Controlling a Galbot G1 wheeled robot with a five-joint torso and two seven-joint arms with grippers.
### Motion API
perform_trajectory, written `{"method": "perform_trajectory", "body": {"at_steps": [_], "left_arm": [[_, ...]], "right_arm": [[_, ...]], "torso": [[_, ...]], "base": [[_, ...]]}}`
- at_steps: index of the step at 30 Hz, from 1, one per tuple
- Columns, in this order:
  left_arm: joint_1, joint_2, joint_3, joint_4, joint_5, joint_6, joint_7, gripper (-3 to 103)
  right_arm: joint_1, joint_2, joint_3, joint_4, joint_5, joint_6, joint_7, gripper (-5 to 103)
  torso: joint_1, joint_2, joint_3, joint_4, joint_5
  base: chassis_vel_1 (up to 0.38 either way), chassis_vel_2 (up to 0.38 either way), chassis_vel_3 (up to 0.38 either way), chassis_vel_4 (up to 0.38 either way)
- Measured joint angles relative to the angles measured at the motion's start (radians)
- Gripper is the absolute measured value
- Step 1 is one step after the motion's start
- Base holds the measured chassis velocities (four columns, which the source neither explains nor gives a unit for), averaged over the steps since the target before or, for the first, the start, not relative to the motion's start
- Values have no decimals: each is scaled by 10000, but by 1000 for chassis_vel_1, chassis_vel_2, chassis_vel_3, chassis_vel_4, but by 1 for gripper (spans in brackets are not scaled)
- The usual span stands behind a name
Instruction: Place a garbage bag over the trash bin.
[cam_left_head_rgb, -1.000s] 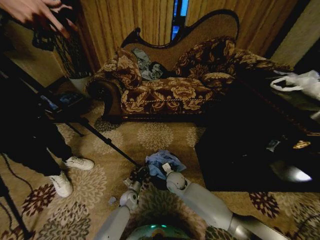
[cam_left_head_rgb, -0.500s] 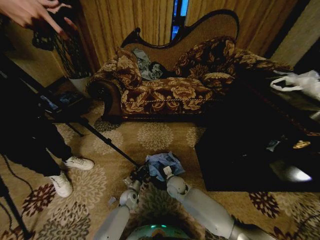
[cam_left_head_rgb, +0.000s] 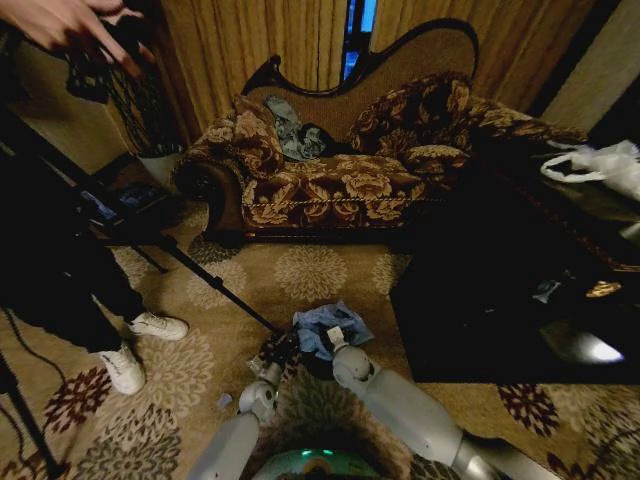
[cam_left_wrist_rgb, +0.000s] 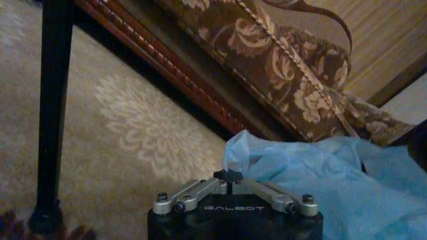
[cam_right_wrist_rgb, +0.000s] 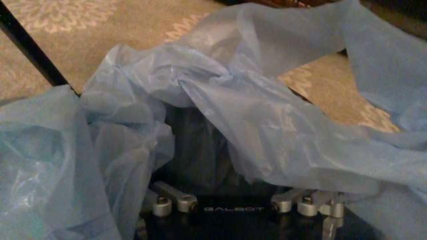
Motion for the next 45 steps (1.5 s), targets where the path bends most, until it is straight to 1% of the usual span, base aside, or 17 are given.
{"method": "perform_trajectory", "body": {"at_steps": [12,23,25,26,29,31,32,33,34,35,38,39,40,41,43,44,45], "left_arm": [[-666,-75,-39,886,-8,28,-144,0],[-705,11,-37,1058,47,227,-273,-2],[-603,69,-57,864,59,237,-129,8],[-603,69,-57,864,59,237,-129,8],[-374,134,-104,491,167,182,-62,24],[-345,144,-107,439,173,182,-62,24],[-233,181,-123,227,191,190,-65,30],[-18,220,-162,-110,277,211,-107,41],[-18,220,-162,-110,277,211,-107,41],[121,235,-191,-298,368,212,-193,41],[561,300,-241,-845,513,212,-494,57],[561,300,-241,-845,513,212,-494,57],[674,313,-252,-986,567,203,-556,62],[829,320,-265,-1194,626,179,-624,62],[1222,319,-248,-1818,697,199,-770,74],[1222,319,-248,-1818,697,199,-770,74],[1393,294,-214,-2193,703,260,-849,79]], "right_arm": [[296,-185,-278,149,381,-49,40,100],[422,-180,-313,112,479,-47,24,100],[422,-182,-296,91,489,-40,14,100],[422,-182,-296,91,489,-40,14,100],[417,-190,-255,72,490,-29,0,100],[415,-191,-251,72,490,-29,0,100],[406,-199,-235,72,492,-28,-8,100],[386,-232,-198,84,498,-25,-29,100],[386,-232,-198,84,498,-25,-29,100],[368,-252,-171,98,500,-24,-41,100],[290,-308,-66,111,491,-11,-131,100],[290,-308,-66,111,491,-11,-131,100],[266,-317,-35,111,480,-6,-151,100],[236,-323,-8,113,469,2,-168,100],[175,-329,26,117,449,22,-212,100],[175,-329,26,117,449,22,-212,100],[154,-328,29,117,443,29,-241,100]], "torso": [[0,0,0,0,0],[0,1,0,-1,0],[0,1,0,0,0],[0,1,0,0,0],[0,2,0,0,0],[0,2,0,0,0],[0,3,0,0,0],[0,3,-1,0,0],[0,3,-1,0,0],[0,3,-1,-1,-1],[0,3,-1,0,0],[0,3,-1,0,0],[0,3,-1,0,0],[0,3,-1,-1,1],[0,3,-1,0,0],[0,3,-1,0,0],[0,3,-1,0,1]], "base": [[0,0,0,0],[0,0,0,0],[0,0,0,0],[0,0,0,0],[0,0,0,0],[0,0,0,0],[0,0,0,0],[0,0,0,0],[0,0,0,0],[0,0,0,0],[0,0,0,0],[0,0,0,0],[0,0,0,0],[0,0,0,0],[0,0,0,0],[0,0,0,0],[0,0,0,0]]}}
